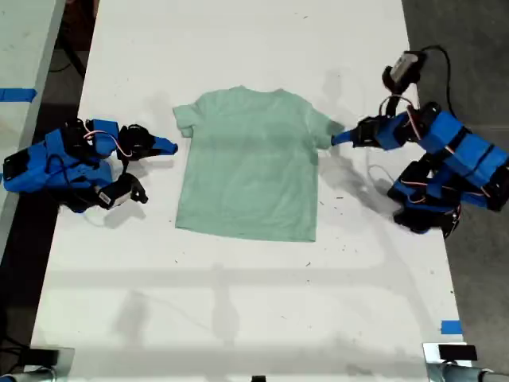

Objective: Fold t shirt

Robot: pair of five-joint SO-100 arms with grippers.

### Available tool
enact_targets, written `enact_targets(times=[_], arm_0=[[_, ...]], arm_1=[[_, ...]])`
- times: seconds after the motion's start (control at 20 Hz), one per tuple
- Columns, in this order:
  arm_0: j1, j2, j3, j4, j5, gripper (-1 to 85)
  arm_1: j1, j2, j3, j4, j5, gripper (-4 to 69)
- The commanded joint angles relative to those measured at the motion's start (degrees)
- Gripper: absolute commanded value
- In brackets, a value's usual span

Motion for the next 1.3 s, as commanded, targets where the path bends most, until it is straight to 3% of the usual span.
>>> enact_targets(times=[0.0, 0.3, 0.45, 0.5, 0.55, 0.7, 0.9, 1.05, 1.25], arm_0=[[-0.4, 0.3, 2.3, 0.3, -0.4, -0.1], [-0.1, 0.3, 2.3, 0.8, -1.2, -0.2], [0.4, 0.3, 2.3, 1.0, -1.4, -0.2], [0.4, 0.3, 2.3, 1.0, -1.4, -0.2], [0.3, 0.3, 2.3, 1.0, -1.4, -0.2], [0.3, 0.3, 2.3, 1.0, -1.6, -0.2], [0.3, 0.3, 2.3, 1.0, -1.6, -0.2], [0.2, 0.3, 2.3, 1.1, -1.6, -0.2], [0.2, 0.3, 2.3, 1.1, -1.6, -0.2]], arm_1=[[10.3, -23.7, -16.6, -4.0, -5.3, 26.4], [17.2, -52.4, -27.7, -15.7, -3.1, 25.6], [17.0, -60.7, -29.6, -18.1, -1.8, 25.0], [17.0, -62.5, -29.8, -18.6, -1.4, 22.3], [17.0, -63.5, -30.1, -18.7, -1.4, 1.7], [14.9, -62.6, -31.8, -17.3, -3.2, 1.9], [10.1, -55.5, -40.4, -9.9, -3.4, 1.9], [1.2, -53.9, -51.5, -5.9, -3.4, 1.9], [-11.3, -55.6, -58.7, -10.3, -1.5, 1.9]])
